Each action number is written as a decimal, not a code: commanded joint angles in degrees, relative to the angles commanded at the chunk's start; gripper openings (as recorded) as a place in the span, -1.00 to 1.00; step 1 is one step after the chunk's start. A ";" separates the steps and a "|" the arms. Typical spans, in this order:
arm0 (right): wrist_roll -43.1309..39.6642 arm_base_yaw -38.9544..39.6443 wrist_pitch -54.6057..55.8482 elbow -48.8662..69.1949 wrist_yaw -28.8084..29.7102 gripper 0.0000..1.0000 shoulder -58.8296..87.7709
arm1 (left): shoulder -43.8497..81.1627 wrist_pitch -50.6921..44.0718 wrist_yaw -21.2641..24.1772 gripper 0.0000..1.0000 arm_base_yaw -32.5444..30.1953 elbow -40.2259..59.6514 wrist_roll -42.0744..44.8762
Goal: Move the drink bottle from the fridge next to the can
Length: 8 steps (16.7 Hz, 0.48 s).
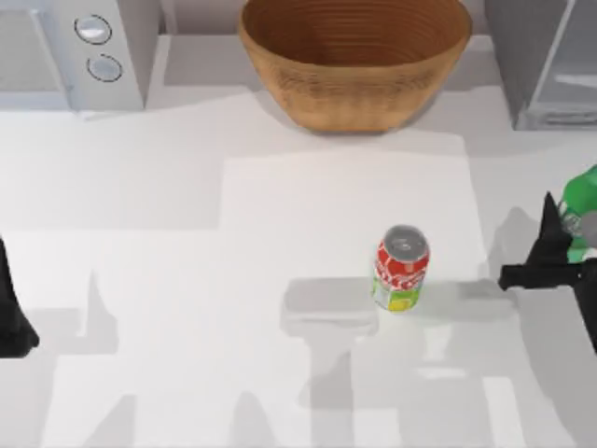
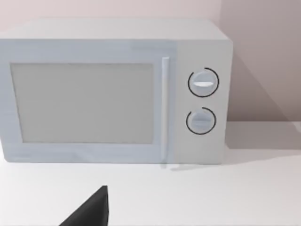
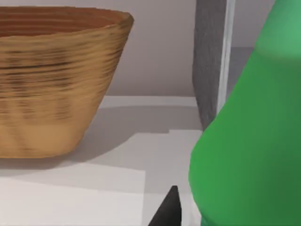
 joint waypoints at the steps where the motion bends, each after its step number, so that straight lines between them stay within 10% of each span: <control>1: 0.00 0.00 0.00 0.00 0.00 0.36 0.00 | 0.00 0.00 0.00 1.00 0.00 0.00 0.00; 5: 0.00 0.00 0.00 0.00 0.00 0.96 0.00 | 0.00 0.00 0.00 1.00 0.00 0.00 0.00; 8: 0.00 0.00 0.00 0.00 0.00 1.00 0.00 | 0.00 0.00 0.00 1.00 0.00 0.00 0.00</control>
